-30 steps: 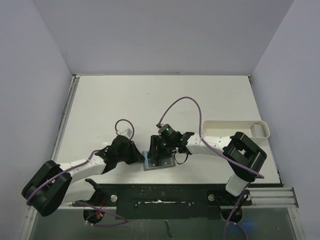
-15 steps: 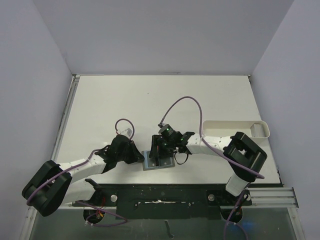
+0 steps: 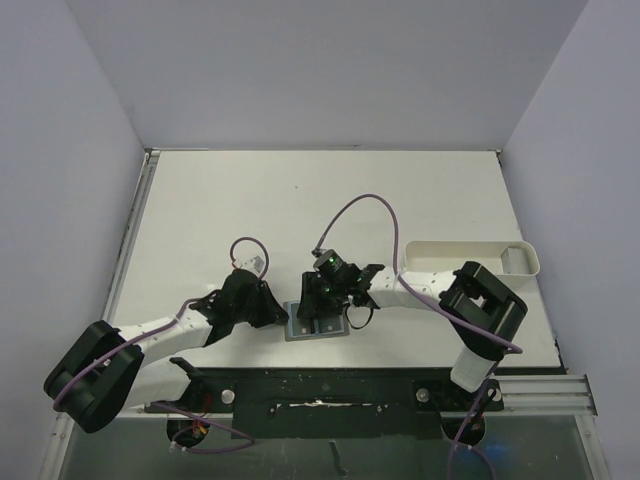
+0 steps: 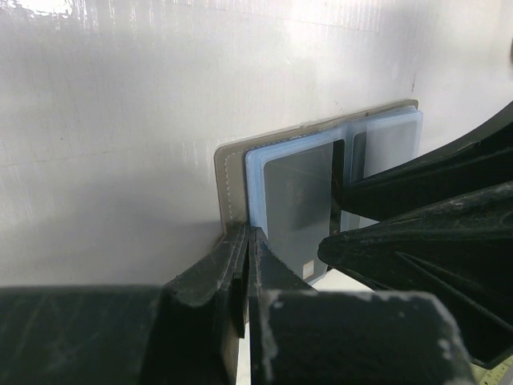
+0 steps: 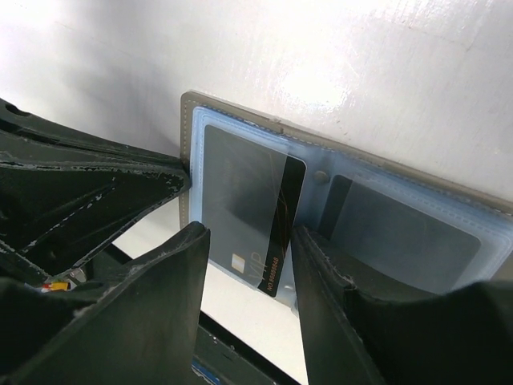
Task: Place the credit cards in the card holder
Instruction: Insert the credit card into the card holder, then pick up the credit card from the storage box.
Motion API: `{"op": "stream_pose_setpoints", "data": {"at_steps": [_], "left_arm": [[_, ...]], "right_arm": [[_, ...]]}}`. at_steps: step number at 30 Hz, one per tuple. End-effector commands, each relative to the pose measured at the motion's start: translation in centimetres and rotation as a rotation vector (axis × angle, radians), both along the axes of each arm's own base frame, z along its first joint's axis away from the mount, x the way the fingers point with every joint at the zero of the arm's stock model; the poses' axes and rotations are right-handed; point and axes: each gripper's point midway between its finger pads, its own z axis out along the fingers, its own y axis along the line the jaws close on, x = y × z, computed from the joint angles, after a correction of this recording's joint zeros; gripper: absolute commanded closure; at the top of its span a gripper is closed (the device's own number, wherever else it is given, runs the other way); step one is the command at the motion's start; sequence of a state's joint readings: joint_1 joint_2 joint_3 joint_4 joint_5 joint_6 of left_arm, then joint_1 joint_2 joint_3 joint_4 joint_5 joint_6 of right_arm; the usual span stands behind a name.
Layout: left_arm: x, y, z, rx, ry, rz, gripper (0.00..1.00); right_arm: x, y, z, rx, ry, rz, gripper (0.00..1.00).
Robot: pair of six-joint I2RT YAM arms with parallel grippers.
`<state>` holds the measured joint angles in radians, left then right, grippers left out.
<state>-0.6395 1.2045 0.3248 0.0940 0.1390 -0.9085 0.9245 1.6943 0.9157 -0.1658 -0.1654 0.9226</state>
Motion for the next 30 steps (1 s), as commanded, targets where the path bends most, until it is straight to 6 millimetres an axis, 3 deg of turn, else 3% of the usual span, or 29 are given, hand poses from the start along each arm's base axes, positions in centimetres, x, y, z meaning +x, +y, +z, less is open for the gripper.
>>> {"op": "stream_pose_setpoints", "data": {"at_steps": [1, 5, 10, 16, 19, 25, 30], "left_arm": [[1.3, -0.6, 1.7, -0.016, -0.049, -0.004, 0.98], [1.7, -0.7, 3.0, -0.03, -0.073, 0.002, 0.87], [2.3, -0.7, 5.9, -0.059, -0.136, 0.004, 0.73], [2.6, -0.6, 8.7, -0.062, -0.196, -0.016, 0.61], [2.8, -0.5, 10.1, -0.053, -0.231, -0.035, 0.51], [2.5, 0.0, 12.5, -0.022, -0.298, -0.087, 0.33], [1.8, 0.6, 13.8, 0.024, -0.324, -0.152, 0.32]], "right_arm": [[0.5, 2.4, 2.3, 0.085, -0.039, 0.035, 0.55], [1.1, 1.4, 2.9, 0.049, -0.065, 0.028, 0.51], [2.7, -0.9, 5.1, 0.006, -0.131, 0.009, 0.45], [5.8, -5.5, 8.2, -0.078, -0.227, -0.042, 0.43], [7.7, -9.1, 9.0, -0.166, -0.255, -0.098, 0.43], [11.6, -18.1, 10.9, -0.395, -0.302, -0.248, 0.43], [13.8, -26.9, 12.4, -0.619, -0.313, -0.378, 0.43]]}}
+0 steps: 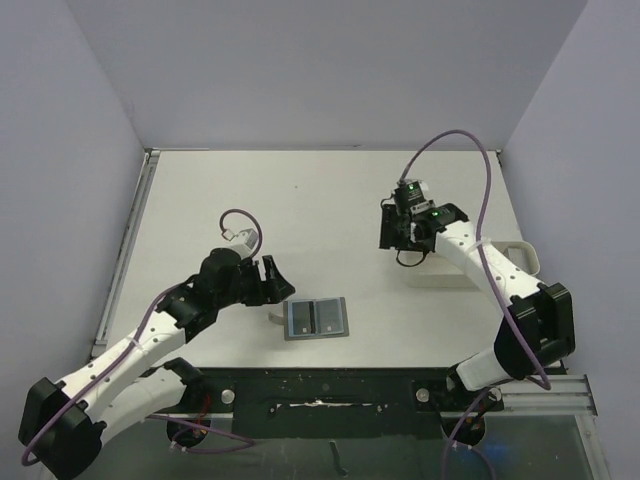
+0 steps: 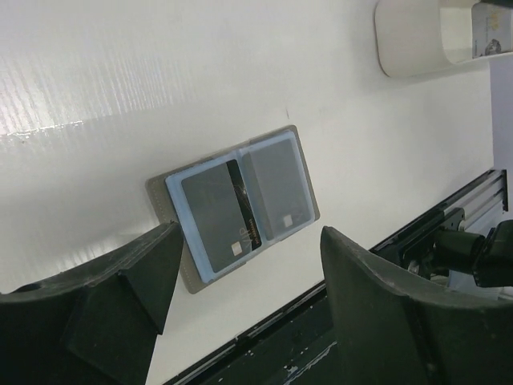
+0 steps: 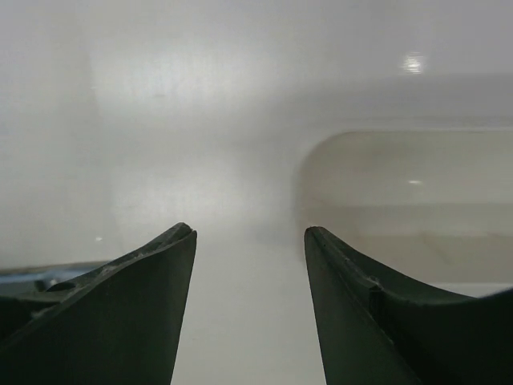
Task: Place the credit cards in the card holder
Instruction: Pick up the credit card from the storage box.
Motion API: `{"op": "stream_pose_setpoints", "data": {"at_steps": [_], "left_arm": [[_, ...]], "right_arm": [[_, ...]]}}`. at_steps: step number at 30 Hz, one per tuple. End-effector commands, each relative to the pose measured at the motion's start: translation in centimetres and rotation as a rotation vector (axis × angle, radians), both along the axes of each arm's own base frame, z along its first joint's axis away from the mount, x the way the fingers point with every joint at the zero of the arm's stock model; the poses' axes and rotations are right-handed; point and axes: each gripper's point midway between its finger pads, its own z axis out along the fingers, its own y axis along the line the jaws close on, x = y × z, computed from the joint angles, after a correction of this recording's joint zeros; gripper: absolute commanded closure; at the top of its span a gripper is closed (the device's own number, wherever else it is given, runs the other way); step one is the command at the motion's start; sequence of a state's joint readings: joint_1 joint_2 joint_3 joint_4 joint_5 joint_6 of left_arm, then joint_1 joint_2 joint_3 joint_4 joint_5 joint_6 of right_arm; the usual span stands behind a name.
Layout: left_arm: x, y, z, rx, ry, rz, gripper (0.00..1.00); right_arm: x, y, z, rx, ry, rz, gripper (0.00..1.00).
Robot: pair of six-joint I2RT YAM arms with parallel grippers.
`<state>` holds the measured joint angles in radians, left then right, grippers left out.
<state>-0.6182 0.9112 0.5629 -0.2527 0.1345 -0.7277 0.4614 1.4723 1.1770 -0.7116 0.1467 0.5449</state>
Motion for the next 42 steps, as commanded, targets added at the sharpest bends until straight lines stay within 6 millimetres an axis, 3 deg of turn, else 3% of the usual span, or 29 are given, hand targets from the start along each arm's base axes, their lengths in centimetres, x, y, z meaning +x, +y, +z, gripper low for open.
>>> {"op": "stream_pose_setpoints", "data": {"at_steps": [1, 8, 11, 20, 23, 33, 42], "left_arm": [[-0.2, 0.4, 2.6, 0.049, -0.075, -0.077, 0.32], [-1.1, 0.6, 4.7, 0.078, -0.14, -0.171, 0.3], [-1.1, 1.0, 5.0, 0.097, -0.166, -0.175, 0.28], [-1.6, 1.1, 5.7, 0.062, -0.22, -0.179, 0.27], [-1.8, 1.3, 6.4, 0.046, -0.253, -0.175, 0.27], [-2.5, 1.5, 8.0, 0.01, -0.315, -0.176, 0.25], [-2.9, 1.7, 8.6, 0.007, -0.337, -0.166, 0.25]], "right_arm": [[1.3, -8.8, 3.1, -0.258, -0.045, -0.115, 0.43], [2.3, -19.0, 5.1, -0.446, -0.046, -0.316, 0.44], [2.0, -22.5, 5.0, -0.491, -0.039, -0.364, 0.45], [0.6, -29.2, 2.0, -0.54, 0.019, -0.425, 0.46], [0.2, -30.0, 1.0, -0.558, 0.036, -0.415, 0.46], [0.4, -29.7, -1.2, -0.477, 0.054, -0.538, 0.5], [1.3, -31.4, -3.7, -0.588, 0.12, -0.532, 0.46]]}}
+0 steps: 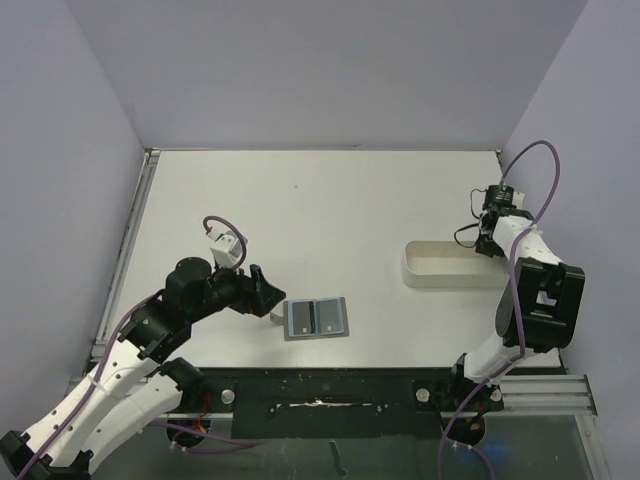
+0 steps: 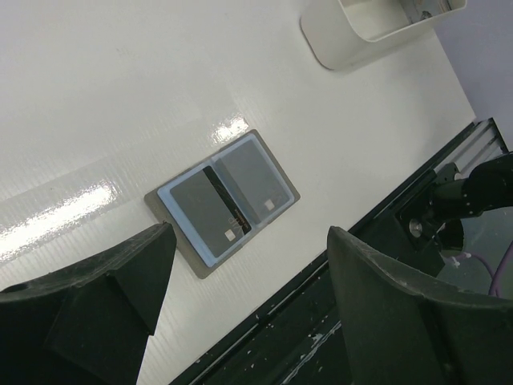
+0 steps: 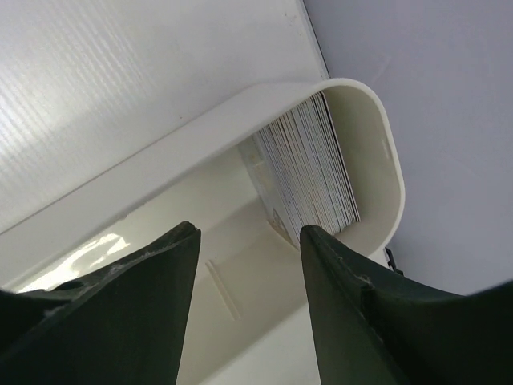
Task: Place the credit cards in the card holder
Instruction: Pick up the credit card from the storage box.
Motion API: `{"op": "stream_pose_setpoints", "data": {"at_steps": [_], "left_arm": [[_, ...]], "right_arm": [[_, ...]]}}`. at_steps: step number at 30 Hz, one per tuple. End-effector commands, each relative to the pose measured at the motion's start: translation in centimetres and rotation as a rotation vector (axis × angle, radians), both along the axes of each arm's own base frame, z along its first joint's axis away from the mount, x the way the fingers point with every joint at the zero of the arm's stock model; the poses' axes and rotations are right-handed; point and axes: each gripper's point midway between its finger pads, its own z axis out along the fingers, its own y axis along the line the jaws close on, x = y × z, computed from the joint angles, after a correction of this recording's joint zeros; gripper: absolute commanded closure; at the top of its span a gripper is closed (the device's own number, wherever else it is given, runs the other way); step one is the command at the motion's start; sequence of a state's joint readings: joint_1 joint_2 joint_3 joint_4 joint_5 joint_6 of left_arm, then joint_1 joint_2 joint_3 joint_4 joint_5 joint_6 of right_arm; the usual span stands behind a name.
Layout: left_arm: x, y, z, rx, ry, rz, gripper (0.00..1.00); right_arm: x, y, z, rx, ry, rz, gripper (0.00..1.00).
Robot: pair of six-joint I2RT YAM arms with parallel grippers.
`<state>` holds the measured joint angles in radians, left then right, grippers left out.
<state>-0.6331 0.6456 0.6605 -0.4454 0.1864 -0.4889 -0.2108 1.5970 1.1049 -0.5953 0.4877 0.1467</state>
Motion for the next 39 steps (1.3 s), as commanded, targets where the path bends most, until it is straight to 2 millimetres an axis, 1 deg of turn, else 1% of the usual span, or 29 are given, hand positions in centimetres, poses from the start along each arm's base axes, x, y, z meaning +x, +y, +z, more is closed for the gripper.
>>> {"op": "stream_pose_setpoints", "data": {"at_steps": [1, 3, 5, 9, 12, 16, 21, 27, 31, 36, 39], "left_arm": [[0.3, 0.1, 1.7, -0.025, -0.067, 0.01, 0.25], [0.3, 0.3, 1.9, -0.027, -0.075, 0.018, 0.25], [0.3, 0.4, 2.0, -0.028, -0.081, 0.028, 0.25], [0.4, 0.6, 2.2, -0.03, -0.091, 0.039, 0.24], [0.4, 0.6, 2.2, -0.027, -0.089, 0.039, 0.24], [0.5, 0.6, 2.1, -0.023, -0.086, 0.039, 0.23], [0.5, 0.7, 2.2, -0.024, -0.092, 0.046, 0.23], [0.5, 0.8, 2.2, -0.024, -0.092, 0.053, 0.23], [0.6, 0.8, 2.1, -0.023, -0.091, 0.052, 0.22], [0.6, 0.7, 2.1, -0.023, -0.09, 0.049, 0.22], [0.6, 0.6, 2.0, -0.022, -0.088, 0.045, 0.22]], "right_arm": [[1.1, -1.8, -0.1, -0.097, 0.003, -0.024, 0.47], [1.1, -2.2, -0.5, -0.116, 0.025, -0.013, 0.47], [0.7, -2.8, -0.8, -0.15, 0.061, -0.014, 0.47], [0.1, -3.3, -1.2, -0.185, 0.107, -0.004, 0.5], [-0.3, -3.4, -1.4, -0.195, 0.123, 0.003, 0.52], [-0.6, -3.6, -1.7, -0.197, 0.15, 0.013, 0.58], [-0.3, -3.8, -1.1, -0.21, 0.146, 0.017, 0.7], [-0.1, -4.4, 0.4, -0.251, 0.132, 0.01, 0.77], [0.3, -4.2, 0.5, -0.239, 0.124, 0.025, 0.83], [0.1, -3.8, 0.0, -0.225, 0.138, 0.038, 0.9], [0.0, -3.8, 0.0, -0.227, 0.142, 0.025, 0.91]]}}
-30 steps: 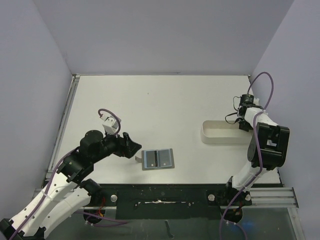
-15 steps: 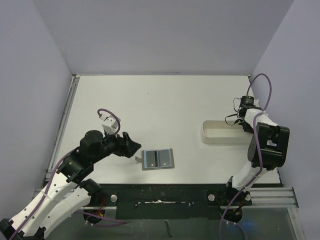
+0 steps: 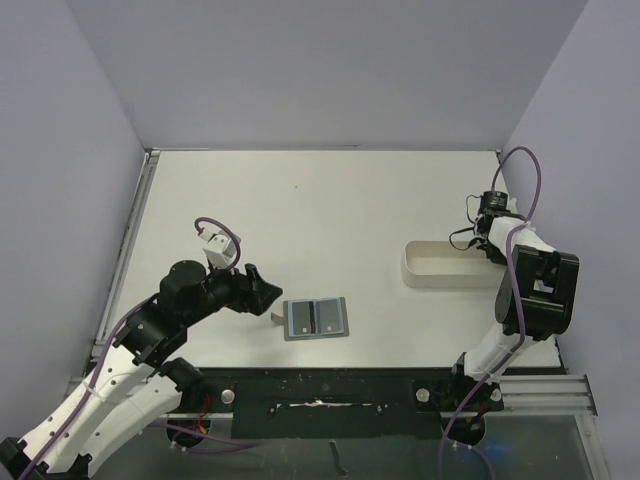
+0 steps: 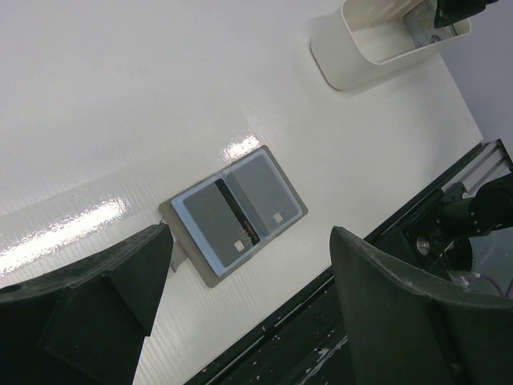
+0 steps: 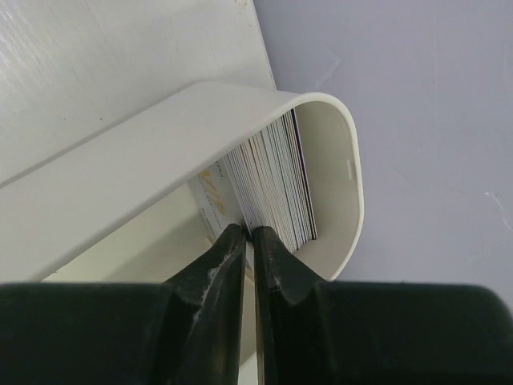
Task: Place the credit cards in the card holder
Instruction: Pick up the credit card from the storage box.
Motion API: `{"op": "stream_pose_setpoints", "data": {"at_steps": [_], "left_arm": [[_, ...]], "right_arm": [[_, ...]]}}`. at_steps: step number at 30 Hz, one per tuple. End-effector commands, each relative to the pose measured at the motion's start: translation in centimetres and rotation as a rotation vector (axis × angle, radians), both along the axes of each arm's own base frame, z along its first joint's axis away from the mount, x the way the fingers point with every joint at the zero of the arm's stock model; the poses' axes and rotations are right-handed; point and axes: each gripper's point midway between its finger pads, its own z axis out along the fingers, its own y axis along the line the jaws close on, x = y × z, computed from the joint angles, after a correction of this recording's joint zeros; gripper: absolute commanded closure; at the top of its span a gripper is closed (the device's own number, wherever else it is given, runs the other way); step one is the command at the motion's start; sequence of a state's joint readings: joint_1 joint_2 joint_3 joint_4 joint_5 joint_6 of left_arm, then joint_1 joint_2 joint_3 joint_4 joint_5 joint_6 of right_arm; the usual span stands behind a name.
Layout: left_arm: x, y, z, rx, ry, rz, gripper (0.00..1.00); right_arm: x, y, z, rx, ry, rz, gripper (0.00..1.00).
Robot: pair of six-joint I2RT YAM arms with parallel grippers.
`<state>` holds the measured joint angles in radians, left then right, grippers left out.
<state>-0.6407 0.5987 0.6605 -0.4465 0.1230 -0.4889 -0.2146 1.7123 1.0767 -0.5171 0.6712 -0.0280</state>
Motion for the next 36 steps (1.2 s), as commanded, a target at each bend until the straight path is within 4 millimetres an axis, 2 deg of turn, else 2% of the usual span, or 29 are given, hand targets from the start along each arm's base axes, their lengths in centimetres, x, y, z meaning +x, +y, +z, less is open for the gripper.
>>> {"op": "stream_pose_setpoints", "data": {"at_steps": [1, 8, 13, 21, 29, 36], "left_arm": [[0.2, -0.2, 1.0, -0.014, -0.036, -0.006, 0.22], [0.1, -0.1, 1.2, -0.019, -0.043, -0.006, 0.21], [0.1, -0.2, 1.2, -0.02, -0.042, -0.009, 0.21], [0.1, -0.1, 1.3, -0.022, -0.046, -0.005, 0.21], [0.1, -0.1, 1.4, -0.027, -0.051, -0.004, 0.21], [0.0, -0.1, 1.5, -0.029, -0.056, -0.005, 0.21]], "right_arm": [[1.2, -0.6, 2.3, -0.038, -0.069, -0.019, 0.91], [1.8, -0.6, 3.6, -0.036, -0.103, -0.021, 0.9], [1.8, -0.3, 4.0, -0.021, -0.115, -0.005, 1.0], [2.3, 0.2, 5.5, 0.012, -0.128, 0.006, 1.0], [2.8, 0.7, 8.5, 0.049, -0.203, 0.029, 1.0], [2.8, 1.5, 9.3, 0.09, -0.236, 0.065, 1.0]]}}
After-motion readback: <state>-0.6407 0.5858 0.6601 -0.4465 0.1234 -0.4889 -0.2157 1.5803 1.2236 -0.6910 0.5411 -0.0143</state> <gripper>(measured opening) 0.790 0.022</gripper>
